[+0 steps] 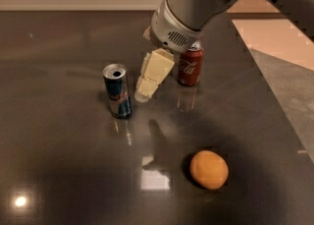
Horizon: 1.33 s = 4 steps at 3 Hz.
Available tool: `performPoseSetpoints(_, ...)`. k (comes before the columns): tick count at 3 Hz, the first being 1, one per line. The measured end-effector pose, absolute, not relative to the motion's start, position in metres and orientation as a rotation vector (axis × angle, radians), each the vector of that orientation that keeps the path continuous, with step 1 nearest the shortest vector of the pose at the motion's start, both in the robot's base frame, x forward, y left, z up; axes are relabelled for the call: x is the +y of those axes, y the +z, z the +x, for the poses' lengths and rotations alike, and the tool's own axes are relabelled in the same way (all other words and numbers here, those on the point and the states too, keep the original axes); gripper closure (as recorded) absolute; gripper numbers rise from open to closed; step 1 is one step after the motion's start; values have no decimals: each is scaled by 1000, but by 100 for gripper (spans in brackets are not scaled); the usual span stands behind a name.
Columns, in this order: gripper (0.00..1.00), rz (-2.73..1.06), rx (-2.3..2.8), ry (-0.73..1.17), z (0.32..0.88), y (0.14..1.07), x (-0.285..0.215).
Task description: Pick redbull can
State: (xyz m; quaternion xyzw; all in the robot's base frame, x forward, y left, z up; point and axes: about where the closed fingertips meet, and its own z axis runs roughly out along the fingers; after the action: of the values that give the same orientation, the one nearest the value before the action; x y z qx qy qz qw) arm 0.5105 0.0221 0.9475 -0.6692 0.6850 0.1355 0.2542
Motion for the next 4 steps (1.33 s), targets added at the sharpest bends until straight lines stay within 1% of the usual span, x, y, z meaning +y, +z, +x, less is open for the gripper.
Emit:
performPoseSetpoints(2,0,-1879,1837,437,517,924,71)
performPoseSetpoints(3,5,-1917,1839,450,515,913,83)
performPoseSetpoints(4,23,-1943,1838,466,511,908,89)
